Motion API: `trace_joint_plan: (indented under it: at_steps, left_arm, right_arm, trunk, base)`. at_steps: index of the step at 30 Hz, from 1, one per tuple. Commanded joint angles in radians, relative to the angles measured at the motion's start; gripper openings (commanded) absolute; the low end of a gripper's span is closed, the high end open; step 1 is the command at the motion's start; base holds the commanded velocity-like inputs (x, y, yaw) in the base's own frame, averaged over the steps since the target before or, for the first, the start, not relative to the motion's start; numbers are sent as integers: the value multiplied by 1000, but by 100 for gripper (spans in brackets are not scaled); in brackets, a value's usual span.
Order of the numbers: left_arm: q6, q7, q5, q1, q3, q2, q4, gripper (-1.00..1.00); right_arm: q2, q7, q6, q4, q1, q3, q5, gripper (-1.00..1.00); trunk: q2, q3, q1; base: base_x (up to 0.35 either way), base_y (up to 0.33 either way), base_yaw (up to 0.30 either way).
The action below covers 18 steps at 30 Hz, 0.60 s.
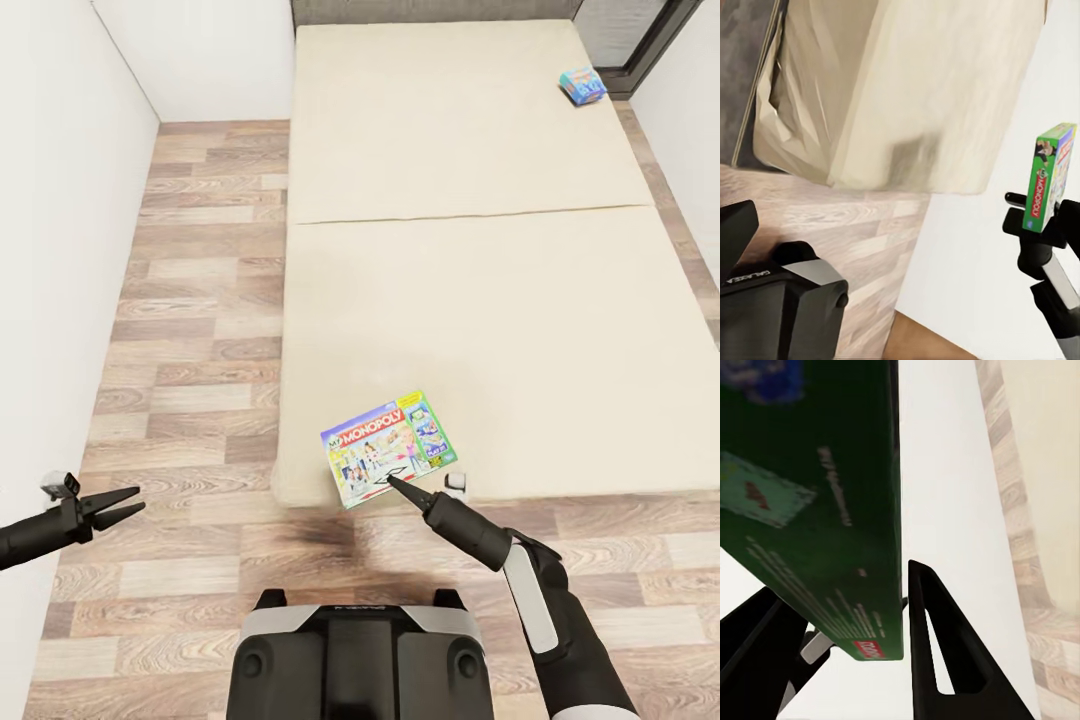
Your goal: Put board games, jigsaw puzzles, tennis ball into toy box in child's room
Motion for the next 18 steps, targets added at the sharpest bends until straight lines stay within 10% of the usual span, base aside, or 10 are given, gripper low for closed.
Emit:
trace_joint_plan:
  at_steps: [1, 18]
  left_arm:
    - [14, -4, -1, 0, -1, 0, -3, 100]
    - [22, -4, -1, 0, -3, 0, -10, 100]
  right_arm:
    - [1, 2, 5, 0, 0, -2, -1, -100]
    - [1, 5, -38, -1, 0, 0, -1, -100]
  trunk:
    - [7, 5, -4]
    - [126, 86, -69]
  base:
    - [-44, 0, 0]
    - [-7, 0, 0]
